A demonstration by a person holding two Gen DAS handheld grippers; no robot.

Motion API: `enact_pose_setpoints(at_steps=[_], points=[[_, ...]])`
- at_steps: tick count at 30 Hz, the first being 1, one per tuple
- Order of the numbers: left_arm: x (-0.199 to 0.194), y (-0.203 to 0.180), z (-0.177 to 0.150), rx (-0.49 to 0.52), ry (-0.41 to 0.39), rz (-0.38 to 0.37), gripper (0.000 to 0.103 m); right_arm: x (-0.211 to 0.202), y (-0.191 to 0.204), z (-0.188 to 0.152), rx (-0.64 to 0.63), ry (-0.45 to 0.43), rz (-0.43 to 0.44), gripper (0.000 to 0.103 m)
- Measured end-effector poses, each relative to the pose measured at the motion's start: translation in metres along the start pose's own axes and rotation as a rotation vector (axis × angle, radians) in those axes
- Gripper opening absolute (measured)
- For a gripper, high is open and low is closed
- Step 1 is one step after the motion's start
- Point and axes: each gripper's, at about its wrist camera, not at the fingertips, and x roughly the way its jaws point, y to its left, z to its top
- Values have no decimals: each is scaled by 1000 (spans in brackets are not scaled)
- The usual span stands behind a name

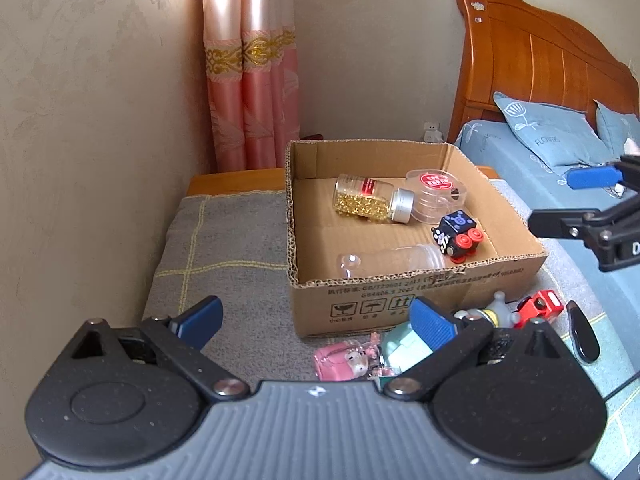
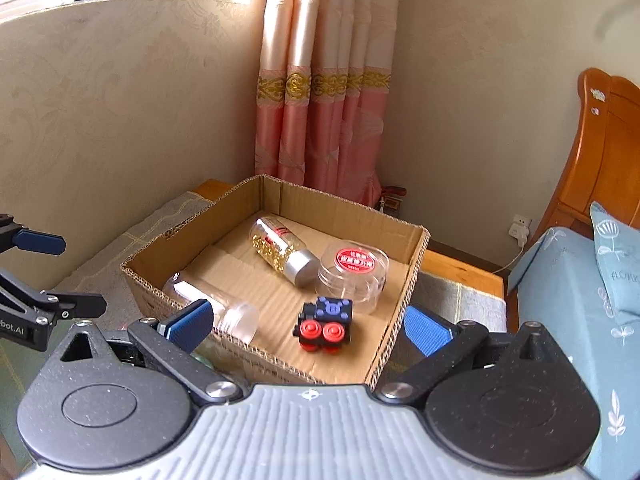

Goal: Organize rigid objects

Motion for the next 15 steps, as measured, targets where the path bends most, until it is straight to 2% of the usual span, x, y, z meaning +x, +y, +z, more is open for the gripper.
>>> enact_pose_setpoints(at_steps=[6, 10, 15], points=[[0, -8, -10, 1, -10, -2, 100, -10, -14, -30, 25, 28, 4, 103], [3, -10, -16, -18, 14, -37, 100, -9, -32, -55, 42, 78, 4, 103], [8, -23, -22, 25, 46, 20, 100, 6, -55, -91, 74, 178, 14, 103]])
